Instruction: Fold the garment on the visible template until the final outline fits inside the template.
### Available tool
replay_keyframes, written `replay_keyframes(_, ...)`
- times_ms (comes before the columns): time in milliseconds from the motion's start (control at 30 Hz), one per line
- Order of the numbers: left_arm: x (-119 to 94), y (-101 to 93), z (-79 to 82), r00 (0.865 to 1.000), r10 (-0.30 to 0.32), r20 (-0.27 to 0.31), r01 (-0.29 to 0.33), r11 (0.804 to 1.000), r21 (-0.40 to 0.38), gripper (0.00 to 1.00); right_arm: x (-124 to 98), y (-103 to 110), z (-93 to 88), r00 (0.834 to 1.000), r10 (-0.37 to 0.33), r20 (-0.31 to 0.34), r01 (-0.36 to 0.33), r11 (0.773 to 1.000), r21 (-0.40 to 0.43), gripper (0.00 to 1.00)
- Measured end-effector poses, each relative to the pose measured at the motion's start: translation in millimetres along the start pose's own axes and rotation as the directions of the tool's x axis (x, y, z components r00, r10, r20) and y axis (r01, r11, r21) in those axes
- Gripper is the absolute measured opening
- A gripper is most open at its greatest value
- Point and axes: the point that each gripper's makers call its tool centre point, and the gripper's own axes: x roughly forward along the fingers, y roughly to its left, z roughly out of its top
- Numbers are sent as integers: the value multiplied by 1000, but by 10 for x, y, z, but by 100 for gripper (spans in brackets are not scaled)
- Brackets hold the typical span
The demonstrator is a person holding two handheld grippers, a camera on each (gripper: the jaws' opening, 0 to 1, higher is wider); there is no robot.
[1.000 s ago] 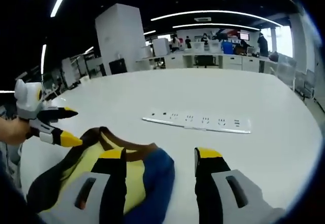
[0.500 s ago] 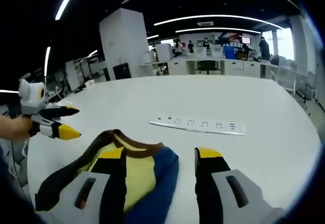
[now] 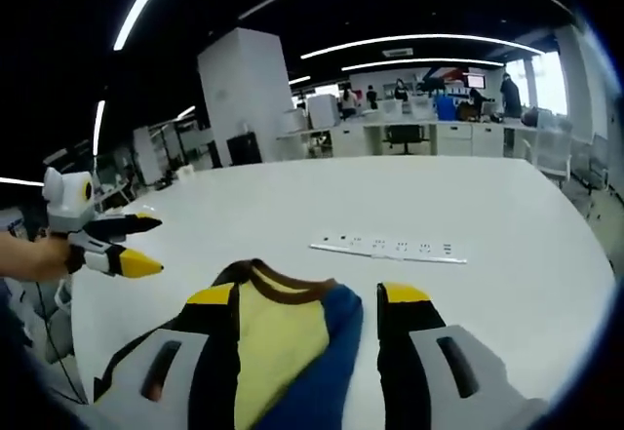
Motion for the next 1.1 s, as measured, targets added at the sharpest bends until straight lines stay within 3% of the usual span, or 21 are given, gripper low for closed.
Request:
replay_keyframes(300,-278,-158,0,1000,-23,10,23,1000,-6,89,-271,186,-28,1000,8,8,-8,999,33,65)
replay_keyframes(467,-420,-240,-40,999,-33,5,33,999,-21,87,-387,268,-34,1000,28,6,-28,999,45,64)
replay_keyframes(667,-559,-293,-53,999,-46,8,47,999,-16,86,-514,301,-22,999,35,11,-35,998,44,78)
replay_keyframes(933,-783,-341,-10,998,-53,31,53,999,-14,86,-774,383,11,999,32,27,-33,999,39,79)
replay_keyframes(1100,-909,-455,-21,996,-86,27,85,996,28,86,-990,461,-8,999,40,28,-40,999,12,79)
